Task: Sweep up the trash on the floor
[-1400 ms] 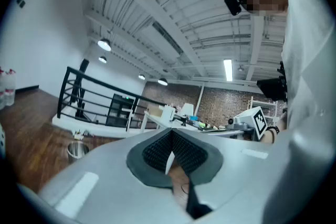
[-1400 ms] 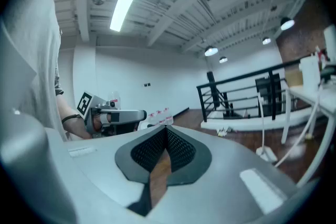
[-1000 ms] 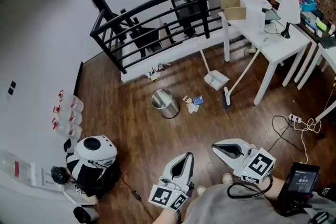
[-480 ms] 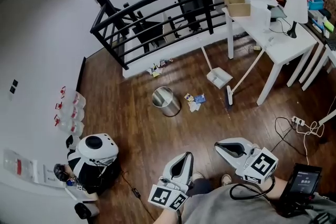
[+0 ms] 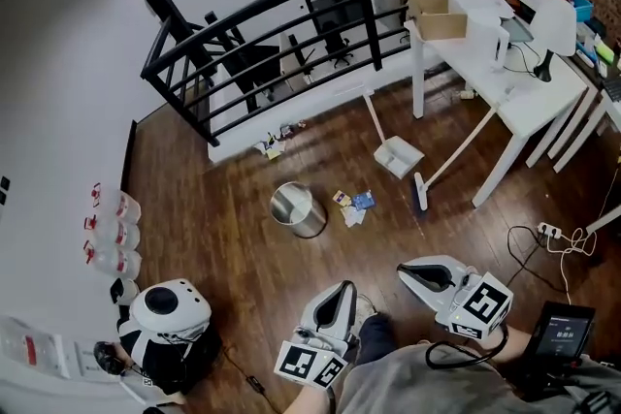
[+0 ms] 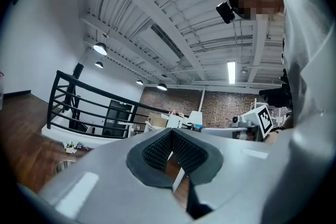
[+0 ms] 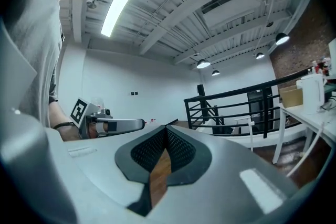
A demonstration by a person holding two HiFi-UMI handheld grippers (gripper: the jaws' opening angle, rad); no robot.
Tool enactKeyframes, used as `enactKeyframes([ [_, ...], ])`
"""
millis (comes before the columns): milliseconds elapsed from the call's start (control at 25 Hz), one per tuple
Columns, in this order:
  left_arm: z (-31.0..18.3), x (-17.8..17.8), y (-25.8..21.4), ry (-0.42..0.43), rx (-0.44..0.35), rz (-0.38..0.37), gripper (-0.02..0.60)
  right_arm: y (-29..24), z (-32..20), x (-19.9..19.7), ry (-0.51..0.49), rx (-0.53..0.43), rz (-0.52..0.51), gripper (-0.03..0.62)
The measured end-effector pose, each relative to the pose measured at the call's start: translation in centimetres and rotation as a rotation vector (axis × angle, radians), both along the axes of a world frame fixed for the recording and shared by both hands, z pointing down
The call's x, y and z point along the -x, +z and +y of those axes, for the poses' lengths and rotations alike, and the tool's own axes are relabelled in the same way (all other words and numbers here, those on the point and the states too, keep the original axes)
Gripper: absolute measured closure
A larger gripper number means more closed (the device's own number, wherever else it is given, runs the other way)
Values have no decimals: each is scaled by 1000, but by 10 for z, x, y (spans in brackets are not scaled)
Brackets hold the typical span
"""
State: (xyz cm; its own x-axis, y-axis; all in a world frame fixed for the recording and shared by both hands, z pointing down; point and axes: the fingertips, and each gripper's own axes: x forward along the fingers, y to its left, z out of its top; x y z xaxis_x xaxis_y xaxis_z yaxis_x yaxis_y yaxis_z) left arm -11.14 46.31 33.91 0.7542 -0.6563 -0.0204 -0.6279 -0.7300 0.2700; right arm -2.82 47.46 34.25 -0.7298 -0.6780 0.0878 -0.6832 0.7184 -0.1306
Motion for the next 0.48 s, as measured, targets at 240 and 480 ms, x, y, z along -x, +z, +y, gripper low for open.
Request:
enactKeyframes([
  [240, -97, 24, -11, 88, 0, 13, 581, -8, -97, 25, 86, 14, -10, 591],
  [480, -173, 37, -13, 139, -11, 23, 581, -10, -164, 38, 141, 0, 26, 592],
])
